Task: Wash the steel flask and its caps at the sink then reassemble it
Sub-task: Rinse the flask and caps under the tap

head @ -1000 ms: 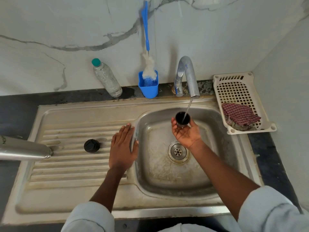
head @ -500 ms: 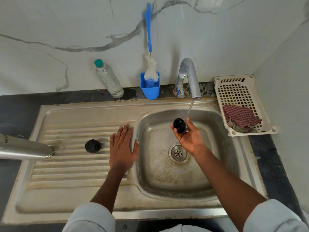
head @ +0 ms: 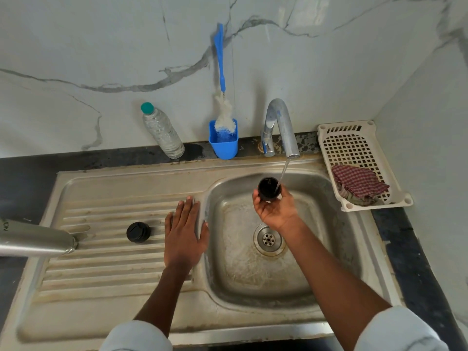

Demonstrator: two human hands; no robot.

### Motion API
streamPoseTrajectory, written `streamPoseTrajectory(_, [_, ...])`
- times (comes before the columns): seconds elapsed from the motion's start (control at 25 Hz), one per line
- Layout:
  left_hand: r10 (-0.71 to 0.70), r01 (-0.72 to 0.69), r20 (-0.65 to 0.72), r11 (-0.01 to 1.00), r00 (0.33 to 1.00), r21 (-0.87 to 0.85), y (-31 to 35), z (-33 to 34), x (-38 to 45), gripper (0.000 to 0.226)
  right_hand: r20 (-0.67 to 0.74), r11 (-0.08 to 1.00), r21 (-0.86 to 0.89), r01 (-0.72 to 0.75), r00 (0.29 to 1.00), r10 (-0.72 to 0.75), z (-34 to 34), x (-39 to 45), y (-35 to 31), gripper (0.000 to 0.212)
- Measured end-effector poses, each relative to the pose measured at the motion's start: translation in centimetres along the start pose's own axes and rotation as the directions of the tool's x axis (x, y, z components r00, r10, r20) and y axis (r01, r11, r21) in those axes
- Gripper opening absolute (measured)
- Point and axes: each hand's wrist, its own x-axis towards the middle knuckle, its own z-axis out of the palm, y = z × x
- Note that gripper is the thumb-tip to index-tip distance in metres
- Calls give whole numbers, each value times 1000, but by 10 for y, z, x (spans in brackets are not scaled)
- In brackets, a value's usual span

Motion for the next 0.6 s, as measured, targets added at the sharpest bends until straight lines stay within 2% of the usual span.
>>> streamPoseTrajectory(0.08, [-4, 4, 1, 1000, 1000, -1, 0, 0, 0, 71, -55, 990, -134, -35, 998, 28, -13, -1, 4, 57])
streamPoseTrajectory(0.16, [-5, 5, -4, 1000, 1000, 3, -2, 1, 0, 71, -105, 994, -90, -58, 993, 49, -23, 0, -1, 56])
streamPoseTrajectory(0.24, [5, -5, -10, 1000, 1000, 7, -3, 3, 0, 71, -99, 998, -41, -48, 994, 44, -25, 5, -8, 55])
streamPoseTrajectory(0.36, [4, -3, -15, 1000, 1000, 5, -2, 6, 0, 72, -72, 980, -187, -65, 996, 52, -25, 5, -4, 59])
streamPoseTrajectory(0.44, [2, -2, -16, 1000, 1000, 14, -3, 4, -1, 72, -83, 983, -168, -77, 994, 64, -29, 1, -3, 63])
streamPoseTrajectory(0.52, [-5, 5, -4, 1000, 1000, 12, -1, 4, 1, 72, -84, 986, -167, -20, 996, 6, -30, 4, -10, 62])
streamPoseTrajectory(0.6, [-1, 1, 2, 1000, 1000, 8, -1, 2, 0, 71, -28, 927, -367, 73, 996, -89, -23, 3, -9, 48])
